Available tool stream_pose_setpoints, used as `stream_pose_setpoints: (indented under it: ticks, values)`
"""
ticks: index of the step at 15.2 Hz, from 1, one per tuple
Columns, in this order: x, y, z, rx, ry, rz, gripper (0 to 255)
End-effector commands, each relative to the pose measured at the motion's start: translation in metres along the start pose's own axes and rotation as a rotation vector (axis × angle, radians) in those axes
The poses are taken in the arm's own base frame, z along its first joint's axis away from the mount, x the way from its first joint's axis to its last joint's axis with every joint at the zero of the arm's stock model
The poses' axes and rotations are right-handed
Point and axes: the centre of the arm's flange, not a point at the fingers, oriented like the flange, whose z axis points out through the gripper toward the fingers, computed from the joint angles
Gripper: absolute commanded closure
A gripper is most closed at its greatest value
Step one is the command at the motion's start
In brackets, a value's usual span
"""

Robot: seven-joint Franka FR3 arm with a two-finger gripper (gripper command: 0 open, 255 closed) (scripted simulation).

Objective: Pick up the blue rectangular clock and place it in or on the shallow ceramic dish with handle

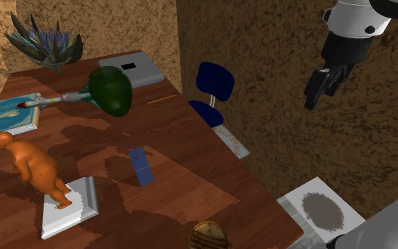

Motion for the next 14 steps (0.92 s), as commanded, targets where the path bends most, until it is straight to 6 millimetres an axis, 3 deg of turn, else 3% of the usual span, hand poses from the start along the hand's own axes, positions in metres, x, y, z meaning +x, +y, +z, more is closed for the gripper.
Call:
stream_pose_setpoints:
  ticks: [1, 14]
  values:
    - [0.000, 0.000, 0.000, 0.000, 0.000, 0.000, 0]
    - [0.098, -0.123, 0.064, 0.010, 0.006, -0.022, 0]
